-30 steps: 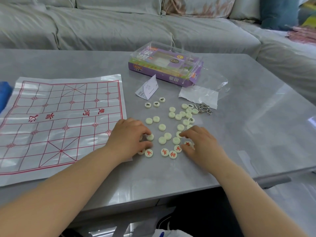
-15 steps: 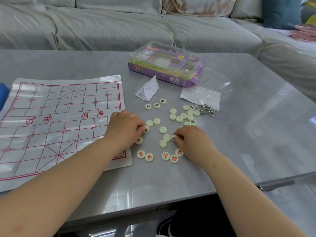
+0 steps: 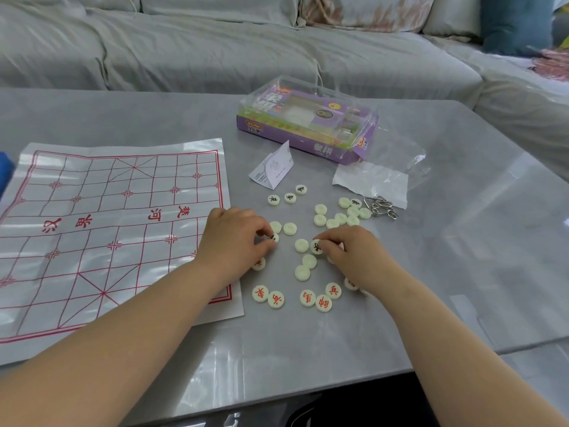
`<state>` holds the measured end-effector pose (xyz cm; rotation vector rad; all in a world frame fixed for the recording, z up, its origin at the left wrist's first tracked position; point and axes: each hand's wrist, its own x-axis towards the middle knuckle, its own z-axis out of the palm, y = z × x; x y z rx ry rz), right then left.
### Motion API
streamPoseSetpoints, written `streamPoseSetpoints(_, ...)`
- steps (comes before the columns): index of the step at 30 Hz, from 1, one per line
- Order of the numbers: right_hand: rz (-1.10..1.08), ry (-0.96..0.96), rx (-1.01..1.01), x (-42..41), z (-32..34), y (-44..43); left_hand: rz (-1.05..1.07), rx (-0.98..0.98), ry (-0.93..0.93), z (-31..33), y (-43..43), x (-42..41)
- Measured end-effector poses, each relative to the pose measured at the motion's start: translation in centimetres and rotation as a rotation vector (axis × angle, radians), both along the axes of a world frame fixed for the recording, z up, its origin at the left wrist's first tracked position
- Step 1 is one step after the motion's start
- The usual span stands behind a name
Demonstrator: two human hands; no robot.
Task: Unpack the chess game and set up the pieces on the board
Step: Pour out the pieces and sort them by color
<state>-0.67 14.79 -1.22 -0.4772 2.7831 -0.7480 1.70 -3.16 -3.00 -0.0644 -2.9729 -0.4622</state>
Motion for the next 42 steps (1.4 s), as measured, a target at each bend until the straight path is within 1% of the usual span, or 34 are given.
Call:
streamPoseSetpoints(3,-0.007,0.067,-0.031,-1.6,0.4,-1.3,0.004,-0.018,0.021,0.2,-0.7,-0.6)
streamPoseSetpoints(5,-0.011,0.071,-0.023,-2.8,0.4,-2.1,0.009,-0.016,0.019,0.2,-1.1,-0.9)
streamPoseSetpoints(9,0.005,0.055,0.091,-4.9,-0.7,-3.4,0.014,-0.014,-0.003,-0.1,-1.1,-1.5)
streamPoseSetpoints(15,0.059,0.165,0.191,-6.3,-0.9,-4.4,0.043,-0.003,0.031,-0.7,-2.1,-2.7)
streamPoseSetpoints(20,0.002,0.213,0.115,-7.0,-1.4,-4.4,0.12,0.071,0.061,-1.0,-3.4,-5.0)
streamPoseSetpoints(23,-0.047,0.272,0.015,-6.8,-1.5,-4.1,0.13,0.111,0.082,-1.0,-3.3,-6.1)
streamPoseSetpoints(26,0.006,0.314,-0.045,-5.8,-1.1,-3.8,0.105,0.093,0.112,-1.0,-3.2,-5.9)
streamPoseSetpoints(28,0.097,0.3,-0.027,-4.9,-1.0,-3.6,0.051,0.116,0.148,-0.9,-3.1,-5.0)
streamPoseSetpoints(30,0.159,0.266,0.016,-4.3,-1.0,-3.5,-0.056,0.129,0.158,-0.6,-2.8,-4.1)
streamPoseSetpoints(33,0.201,0.209,0.11,-3.9,-1.1,-3.6,-0.172,0.03,0.047,-0.7,-1.8,-3.8)
streamPoseSetpoints(35,0.214,0.2,0.163,-3.9,-1.0,-4.0,-0.162,-0.006,0.009,-1.0,-1.3,-4.2)
streamPoseSetpoints(38,0.224,0.24,0.204,-4.2,-0.9,-4.4,-0.118,-0.027,0.052,-1.1,-1.1,-4.7)
streamPoseSetpoints(40,0.21,0.246,0.181,-4.3,-0.9,-4.2,-0.108,-0.044,0.08,-1.1,-1.2,-4.6)
streamPoseSetpoints(42,0.18,0.215,0.146,-4.5,-0.8,-4.1,-0.077,-0.019,0.066,-1.0,-1.6,-4.3)
